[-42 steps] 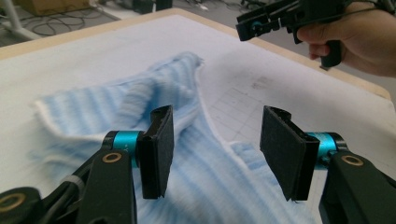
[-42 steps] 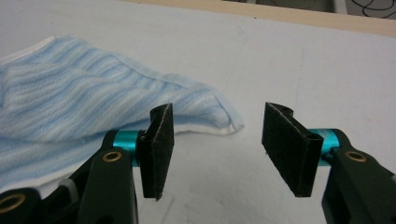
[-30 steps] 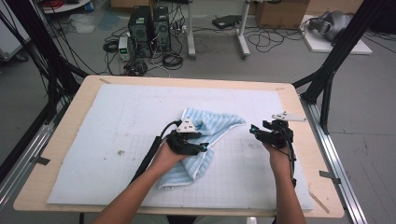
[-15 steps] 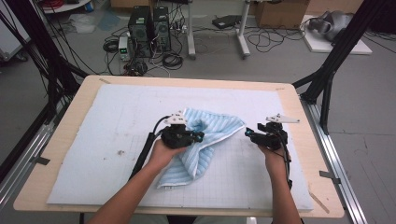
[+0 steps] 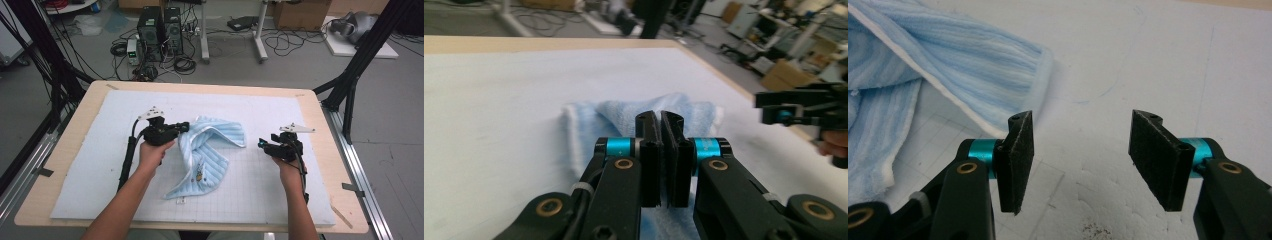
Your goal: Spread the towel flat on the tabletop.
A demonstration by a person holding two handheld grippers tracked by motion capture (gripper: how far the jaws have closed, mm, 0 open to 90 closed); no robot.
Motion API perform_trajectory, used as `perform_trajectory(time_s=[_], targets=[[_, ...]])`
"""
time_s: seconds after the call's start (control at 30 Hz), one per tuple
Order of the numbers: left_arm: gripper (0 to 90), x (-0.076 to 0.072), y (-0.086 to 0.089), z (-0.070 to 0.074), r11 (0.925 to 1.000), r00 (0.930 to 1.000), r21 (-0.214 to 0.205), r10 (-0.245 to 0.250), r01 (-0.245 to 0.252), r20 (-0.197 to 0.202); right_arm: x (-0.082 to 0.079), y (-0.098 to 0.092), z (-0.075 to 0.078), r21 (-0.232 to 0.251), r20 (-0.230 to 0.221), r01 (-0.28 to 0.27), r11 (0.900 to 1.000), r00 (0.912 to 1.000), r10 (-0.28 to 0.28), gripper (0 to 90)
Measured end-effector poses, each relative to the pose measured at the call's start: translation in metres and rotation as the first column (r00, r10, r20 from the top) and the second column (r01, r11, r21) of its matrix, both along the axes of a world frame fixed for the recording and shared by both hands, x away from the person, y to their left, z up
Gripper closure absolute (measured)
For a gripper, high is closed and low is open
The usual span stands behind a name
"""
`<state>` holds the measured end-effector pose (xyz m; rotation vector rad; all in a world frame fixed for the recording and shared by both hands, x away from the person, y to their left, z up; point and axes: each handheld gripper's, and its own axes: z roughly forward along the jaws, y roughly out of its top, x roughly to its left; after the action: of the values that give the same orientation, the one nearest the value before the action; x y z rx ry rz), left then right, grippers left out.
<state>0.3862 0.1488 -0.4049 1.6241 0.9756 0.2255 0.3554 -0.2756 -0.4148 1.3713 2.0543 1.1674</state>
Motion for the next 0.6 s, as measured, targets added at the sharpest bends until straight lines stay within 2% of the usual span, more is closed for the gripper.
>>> perform_trajectory(time_s=[0.03, 0.07, 0.27, 0.37, 0.4, 0.43, 0.5, 0.53, 0.6], targets=[[86.4, 0.001, 0.011, -0.005, 0.9991, 0.9993, 0.018, 0.038, -0.038, -0.006, 0.000, 0.002, -0.001, 0.000, -0.003, -0.005, 1.0000, 1.0000, 0.005, 43.1], [86.4, 0.001, 0.011, -0.005, 0.9991, 0.9993, 0.018, 0.038, -0.038, -0.006, 0.000, 0.002, -0.001, -0.002, -0.005, -0.006, 1.0000, 1.0000, 0.006, 43.1], [86.2, 0.000, 0.043, -0.022, 0.9918, 0.9896, 0.038, 0.125, -0.122, -0.072, 0.002, 0.007, -0.003, -0.006, -0.010, -0.018, 0.9998, 0.9998, 0.018, 43.3], [84.2, 0.000, 0.051, -0.024, 0.9876, 0.9891, 0.097, 0.130, -0.123, -0.069, 0.003, 0.009, -0.004, -0.007, -0.009, -0.022, 0.9997, 0.9997, 0.022, 43.2], [78.4, -0.001, 0.051, -0.022, 0.9860, 0.9897, 0.108, 0.133, -0.127, -0.052, 0.003, 0.010, -0.005, -0.006, -0.015, -0.023, 0.9997, 0.9996, 0.023, 43.2], [66.9, -0.003, 0.050, -0.019, 0.9832, 0.9901, 0.123, 0.138, -0.135, -0.021, 0.003, 0.010, -0.005, -0.008, -0.011, -0.025, 0.9997, 0.9996, 0.025, 43.2], [48.9, -0.007, 0.046, -0.011, 0.9784, 0.9913, 0.164, 0.117, -0.126, 0.060, 0.004, 0.011, -0.005, -0.008, -0.014, -0.028, 0.9996, 0.9995, 0.028, 43.2], [46.8, -0.009, 0.041, -0.005, 0.9752, 0.9911, 0.198, 0.079, -0.099, 0.106, 0.004, 0.011, -0.005, -0.008, -0.013, -0.029, 0.9995, 0.9995, 0.029, 43.2], [46.7, -0.013, 0.033, 0.004, 0.9721, 0.9851, 0.230, 0.005, -0.045, 0.172, 0.003, 0.012, -0.005, -0.006, -0.015, -0.029, 0.9996, 0.9995, 0.029, 43.0]])
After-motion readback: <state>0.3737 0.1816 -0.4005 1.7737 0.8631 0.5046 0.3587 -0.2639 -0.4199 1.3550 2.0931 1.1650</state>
